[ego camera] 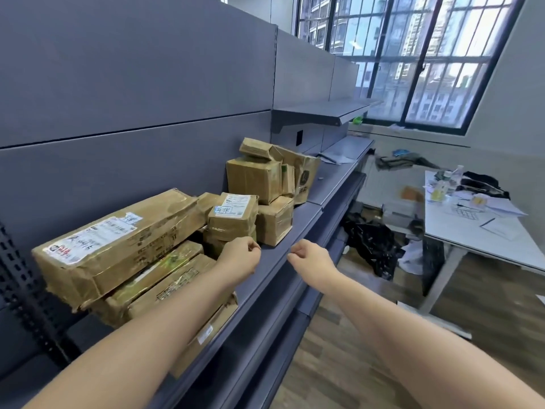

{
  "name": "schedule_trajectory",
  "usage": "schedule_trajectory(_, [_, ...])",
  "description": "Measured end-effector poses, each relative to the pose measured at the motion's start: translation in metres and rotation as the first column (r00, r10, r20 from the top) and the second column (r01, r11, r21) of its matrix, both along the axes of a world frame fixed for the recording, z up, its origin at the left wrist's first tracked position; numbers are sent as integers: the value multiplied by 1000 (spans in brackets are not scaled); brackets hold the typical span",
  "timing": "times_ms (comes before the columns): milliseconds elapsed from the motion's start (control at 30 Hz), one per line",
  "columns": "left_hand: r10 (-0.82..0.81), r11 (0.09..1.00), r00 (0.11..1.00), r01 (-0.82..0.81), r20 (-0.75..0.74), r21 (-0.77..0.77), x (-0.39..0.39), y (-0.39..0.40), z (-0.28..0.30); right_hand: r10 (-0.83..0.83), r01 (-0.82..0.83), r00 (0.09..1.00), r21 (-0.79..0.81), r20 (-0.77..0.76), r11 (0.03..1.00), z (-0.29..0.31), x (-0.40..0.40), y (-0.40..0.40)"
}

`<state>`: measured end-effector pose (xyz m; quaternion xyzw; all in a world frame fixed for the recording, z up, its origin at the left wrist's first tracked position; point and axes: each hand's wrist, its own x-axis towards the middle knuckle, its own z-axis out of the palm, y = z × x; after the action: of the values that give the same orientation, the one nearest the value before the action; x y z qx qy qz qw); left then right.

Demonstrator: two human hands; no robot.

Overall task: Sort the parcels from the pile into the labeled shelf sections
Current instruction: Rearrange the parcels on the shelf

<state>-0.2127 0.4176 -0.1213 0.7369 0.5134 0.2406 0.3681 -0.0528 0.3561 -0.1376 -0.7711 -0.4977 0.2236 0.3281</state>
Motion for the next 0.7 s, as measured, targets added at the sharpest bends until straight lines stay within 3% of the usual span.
schedule_trajectory(367, [59, 997, 998, -59, 4, 47, 122, 82, 17, 159, -167, 983, 80, 96, 983, 31, 123, 103])
schedule_trajectory(700, [199, 973, 979, -192, -47, 126, 186, 148, 33, 234, -243, 968, 103, 89, 965, 37, 203, 177])
